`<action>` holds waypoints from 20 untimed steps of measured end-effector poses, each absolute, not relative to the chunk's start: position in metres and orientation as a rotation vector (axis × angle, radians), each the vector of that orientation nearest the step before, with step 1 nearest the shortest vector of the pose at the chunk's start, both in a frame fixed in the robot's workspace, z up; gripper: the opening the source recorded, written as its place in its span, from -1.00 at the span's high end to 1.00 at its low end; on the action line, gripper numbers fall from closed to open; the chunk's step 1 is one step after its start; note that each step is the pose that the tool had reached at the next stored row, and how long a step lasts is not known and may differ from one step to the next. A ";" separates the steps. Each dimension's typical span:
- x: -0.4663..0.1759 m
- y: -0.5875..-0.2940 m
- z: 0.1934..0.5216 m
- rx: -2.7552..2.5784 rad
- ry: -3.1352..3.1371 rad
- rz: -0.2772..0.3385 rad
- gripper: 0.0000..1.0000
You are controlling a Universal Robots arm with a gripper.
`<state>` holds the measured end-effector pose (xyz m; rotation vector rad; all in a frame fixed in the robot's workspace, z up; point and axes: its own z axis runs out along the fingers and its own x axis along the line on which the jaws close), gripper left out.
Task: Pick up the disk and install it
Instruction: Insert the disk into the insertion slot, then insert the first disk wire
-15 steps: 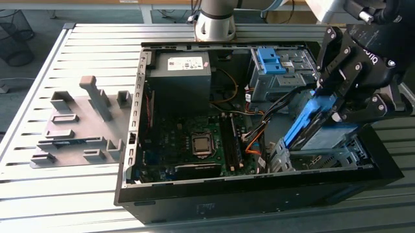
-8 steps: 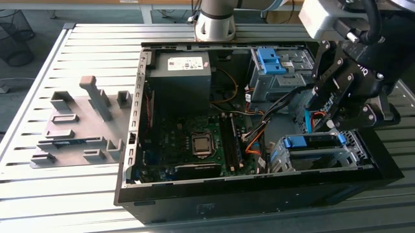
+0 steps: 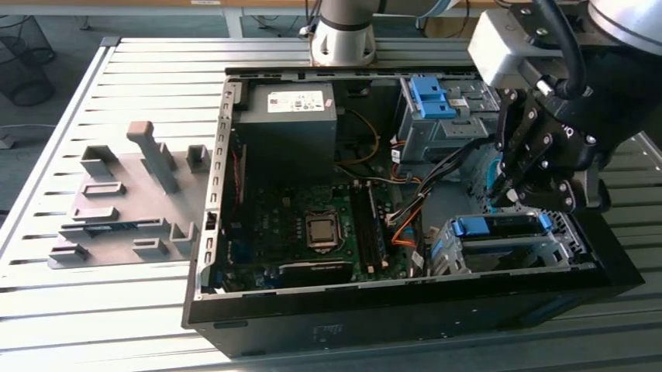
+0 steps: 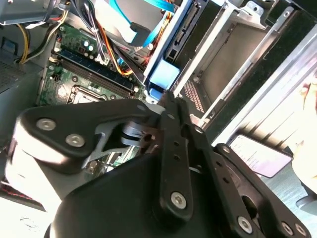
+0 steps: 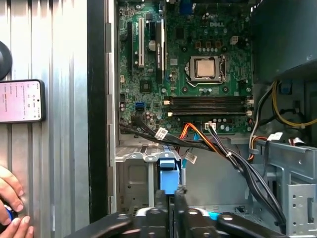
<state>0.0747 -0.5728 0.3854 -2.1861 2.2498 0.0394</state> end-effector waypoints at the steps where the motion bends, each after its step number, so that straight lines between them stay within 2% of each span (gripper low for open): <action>1: 0.075 -0.573 0.384 -2.186 2.250 0.039 0.62; 2: 0.075 -0.573 0.382 -2.186 2.250 0.039 0.62; 4: 0.075 -0.573 0.378 -2.186 2.250 0.039 0.79; 20: 0.075 -0.573 0.366 -2.186 2.249 0.040 0.79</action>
